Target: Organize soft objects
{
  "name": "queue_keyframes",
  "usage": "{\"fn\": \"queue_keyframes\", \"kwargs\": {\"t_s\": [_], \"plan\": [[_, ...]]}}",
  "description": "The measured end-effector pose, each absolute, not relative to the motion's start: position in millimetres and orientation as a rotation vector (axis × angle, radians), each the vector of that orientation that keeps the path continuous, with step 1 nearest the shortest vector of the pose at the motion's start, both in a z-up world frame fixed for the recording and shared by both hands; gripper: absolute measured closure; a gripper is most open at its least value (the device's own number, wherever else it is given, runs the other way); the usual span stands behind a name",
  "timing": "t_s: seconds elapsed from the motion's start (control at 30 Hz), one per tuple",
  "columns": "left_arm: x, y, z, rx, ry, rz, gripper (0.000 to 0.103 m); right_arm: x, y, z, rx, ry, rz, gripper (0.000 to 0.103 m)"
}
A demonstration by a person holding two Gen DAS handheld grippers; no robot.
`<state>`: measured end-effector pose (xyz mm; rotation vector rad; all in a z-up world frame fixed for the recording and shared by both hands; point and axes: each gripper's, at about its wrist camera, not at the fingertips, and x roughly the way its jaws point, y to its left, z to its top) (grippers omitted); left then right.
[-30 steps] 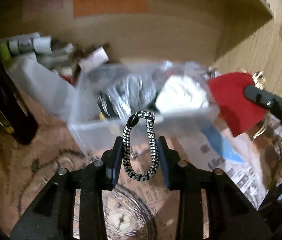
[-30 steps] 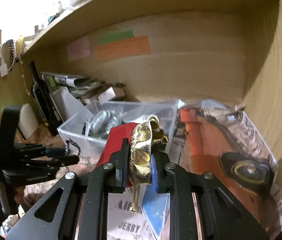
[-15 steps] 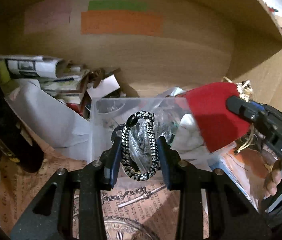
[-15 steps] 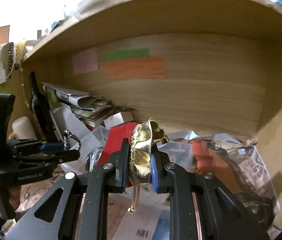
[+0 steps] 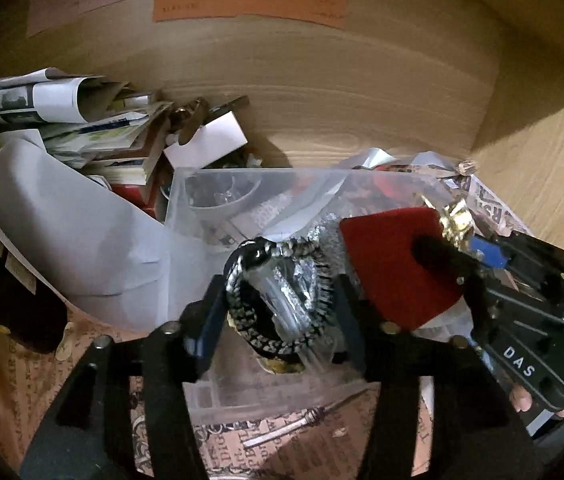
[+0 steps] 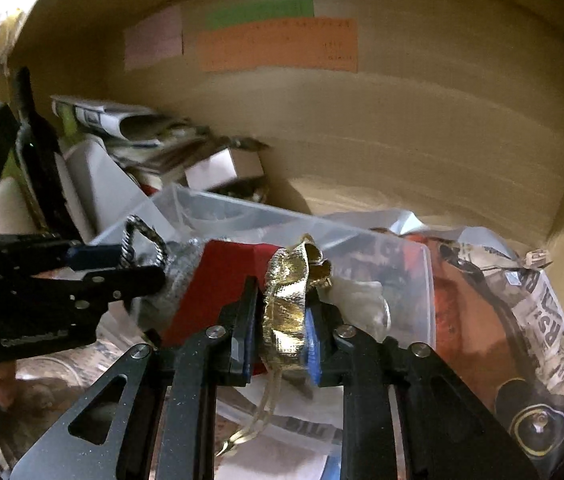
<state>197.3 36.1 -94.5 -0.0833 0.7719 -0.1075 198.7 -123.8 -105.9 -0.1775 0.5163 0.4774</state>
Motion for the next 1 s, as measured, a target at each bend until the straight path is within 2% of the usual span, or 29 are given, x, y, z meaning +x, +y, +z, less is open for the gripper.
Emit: {"fn": "queue_keyframes", "kwargs": {"t_s": [0.07,0.17,0.2,0.27,0.33,0.4,0.67,0.7,0.77,0.83,1.0], "plan": [[198.3,35.3,-95.4,-0.073,0.769,-0.108,0.044,201.1,-123.1,-107.5,-0.185,0.524,0.464,0.078],[197.2,33.3,-95.1,-0.051,0.761,-0.105,0.038,203.7,-122.7,-109.6,-0.198,0.531,0.441,0.061],[196.4,33.2,-94.5,-0.047,0.756,-0.102,0.037,203.3,-122.7,-109.4,-0.202,0.529,0.433,0.055],[193.5,34.5,-91.0,-0.047,0.743,-0.106,0.037,200.7,-122.8,-106.7,-0.211,0.513,0.423,0.05],[188.4,37.0,-84.7,-0.06,0.725,-0.11,0.037,199.2,-124.2,-103.1,-0.212,0.499,0.414,0.038],[182.6,39.7,-78.1,-0.067,0.703,-0.105,0.036,195.0,-127.7,-97.8,-0.205,0.476,0.404,0.033],[143.8,44.2,-38.1,-0.07,0.555,-0.07,0.036,162.1,-146.0,-60.3,-0.14,0.368,0.429,0.03],[137.1,43.4,-32.0,-0.067,0.529,-0.07,0.034,155.5,-148.4,-53.7,-0.13,0.346,0.434,0.03],[125.0,43.2,-21.9,-0.066,0.477,-0.066,0.014,144.9,-151.0,-44.3,-0.116,0.316,0.447,0.027],[110.0,41.0,-11.5,-0.06,0.411,-0.052,0.013,131.4,-153.1,-34.4,-0.105,0.278,0.458,0.022],[82.4,34.9,7.5,-0.037,0.327,-0.06,0.01,105.5,-154.5,-18.7,-0.091,0.213,0.486,0.018]]}}
